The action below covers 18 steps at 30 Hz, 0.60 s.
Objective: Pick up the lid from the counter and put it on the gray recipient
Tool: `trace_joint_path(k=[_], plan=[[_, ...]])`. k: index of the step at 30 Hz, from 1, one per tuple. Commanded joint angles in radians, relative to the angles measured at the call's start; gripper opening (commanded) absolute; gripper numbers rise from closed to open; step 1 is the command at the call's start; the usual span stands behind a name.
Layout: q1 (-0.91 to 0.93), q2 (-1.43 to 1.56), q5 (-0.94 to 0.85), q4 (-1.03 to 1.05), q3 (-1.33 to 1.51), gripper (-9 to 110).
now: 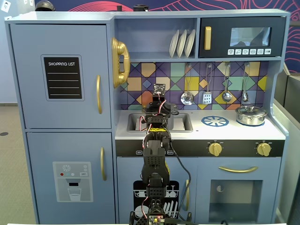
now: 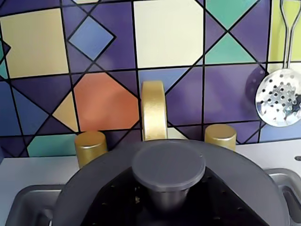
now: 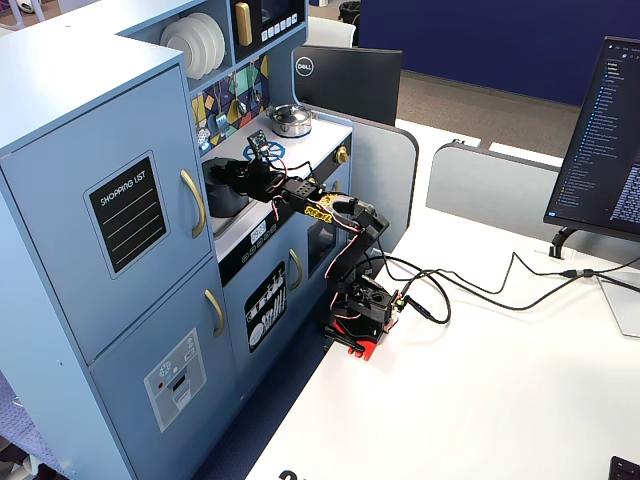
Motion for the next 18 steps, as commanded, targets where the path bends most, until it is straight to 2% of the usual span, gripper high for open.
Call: trace_joint_path(k=[1,6,9,13,18], plan=[[0.000,0.009,-0.023,-0.028,-0.040,0],[0.002,0.044,-0.054,0.011,-0.029,0],[0.003,0.103,-0.041,0.081,-0.023,14],[-0.003,0.242,-0.044,0.268,-0.026,24],[-0.005,0.483,-0.054,0.577,-0.026,24]])
